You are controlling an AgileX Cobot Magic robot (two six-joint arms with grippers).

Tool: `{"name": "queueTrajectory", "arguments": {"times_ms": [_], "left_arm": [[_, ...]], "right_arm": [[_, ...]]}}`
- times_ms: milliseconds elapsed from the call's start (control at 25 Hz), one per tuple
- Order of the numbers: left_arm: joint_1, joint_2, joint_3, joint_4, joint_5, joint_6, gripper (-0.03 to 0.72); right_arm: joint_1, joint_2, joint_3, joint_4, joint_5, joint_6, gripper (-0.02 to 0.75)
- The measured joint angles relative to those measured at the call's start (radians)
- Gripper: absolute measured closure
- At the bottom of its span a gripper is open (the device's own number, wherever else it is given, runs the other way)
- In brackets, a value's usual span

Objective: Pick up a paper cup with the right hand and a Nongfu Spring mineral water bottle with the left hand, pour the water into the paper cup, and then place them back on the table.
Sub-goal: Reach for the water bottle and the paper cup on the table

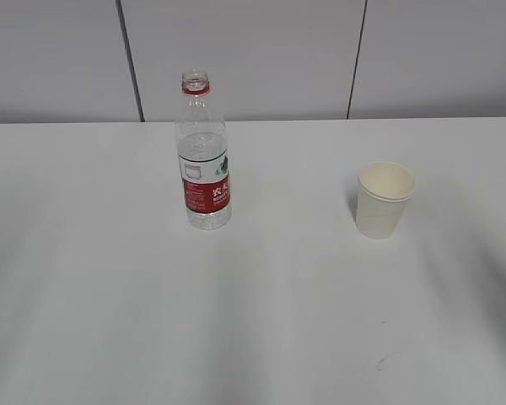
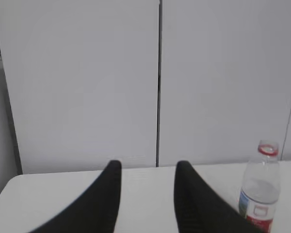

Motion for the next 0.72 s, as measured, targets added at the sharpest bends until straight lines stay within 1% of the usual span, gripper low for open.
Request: {"name": "queueTrajectory", "arguments": {"times_ms": [200,320,440,520,560,640,720], "left_arm": [[0.000,0.153,0.085,-0.076,-0.261,0.002,0.449],[0.000,0.256,0.152,-0.088,-0.412,-0.003,0.449],[0.000,0.360,0.201,-0.087,-0.537,-0.044,0.449],[0.000,0.432,0.215,-0.049,-0.599,-0.094,0.449],[-0.001,0.476,0.219,-0.010,-0.628,-0.129,0.449],[-0.009,0.563,0.222,0.085,-0.733,-0.236,0.449],[-0.022,0.671,0.223,0.184,-0.843,-0.305,0.449]], "right_arm": [[0.000,0.059,0.000,0.000,-0.035,0.000,0.148],[0.000,0.094,0.000,0.000,-0.043,0.000,0.148],[0.000,0.132,0.000,0.000,-0.062,0.000,0.148],[0.000,0.161,0.000,0.000,-0.088,0.000,0.148],[0.000,0.174,0.000,0.000,-0.105,0.000,0.148],[0.000,0.209,0.000,0.000,-0.140,0.000,0.148],[0.000,0.244,0.000,0.000,-0.177,0.000,0.148]]}}
